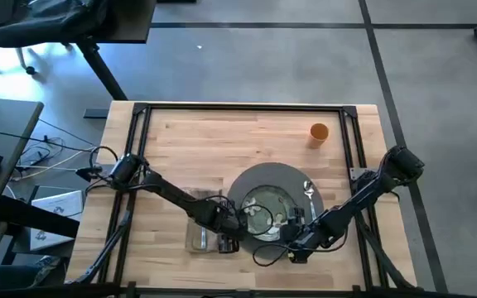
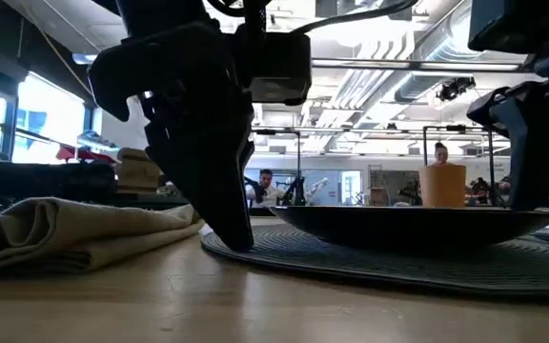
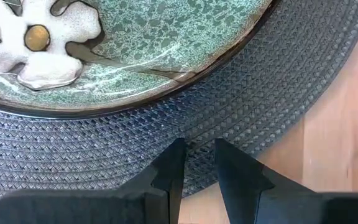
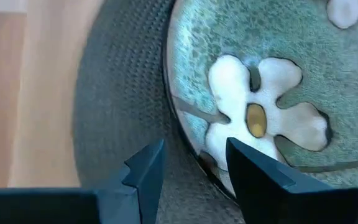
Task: Set table place
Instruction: Adjust the gray placemat
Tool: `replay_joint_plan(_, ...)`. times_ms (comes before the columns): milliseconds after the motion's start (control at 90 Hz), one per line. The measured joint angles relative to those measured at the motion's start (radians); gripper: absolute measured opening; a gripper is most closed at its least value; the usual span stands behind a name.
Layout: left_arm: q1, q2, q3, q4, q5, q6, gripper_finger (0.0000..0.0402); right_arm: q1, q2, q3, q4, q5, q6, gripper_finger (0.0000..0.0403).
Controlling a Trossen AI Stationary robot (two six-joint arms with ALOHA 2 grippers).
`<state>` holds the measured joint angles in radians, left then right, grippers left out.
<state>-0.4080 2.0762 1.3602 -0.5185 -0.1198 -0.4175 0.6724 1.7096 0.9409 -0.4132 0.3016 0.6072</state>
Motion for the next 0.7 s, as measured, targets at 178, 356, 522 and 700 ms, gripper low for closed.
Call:
replay_joint_plan(178, -0.001, 0.000, -0.001, -0.016, 0.005, -0.004, 0.0074, -0.028, 0.000, 0.001, -0.057, 0.004, 0.008, 0.0153)
replay_joint_plan(356, -0.001, 0.001, -0.002, -0.025, 0.007, -0.010, 0.0074, -0.032, 0.000, 0.000, -0.115, 0.015, -0.001, 0.0153)
replay_joint_plan(522, -0.001, 0.002, -0.003, -0.029, 0.009, -0.010, 0.0074, -0.033, 0.000, 0.000, -0.178, 0.110, -0.005, 0.0153)
replay_joint_plan(700, -0.005, 0.002, -0.003, -0.031, 0.005, -0.010, 0.0074, -0.038, 0.000, 0.000, -0.270, 0.155, 0.049, 0.0153)
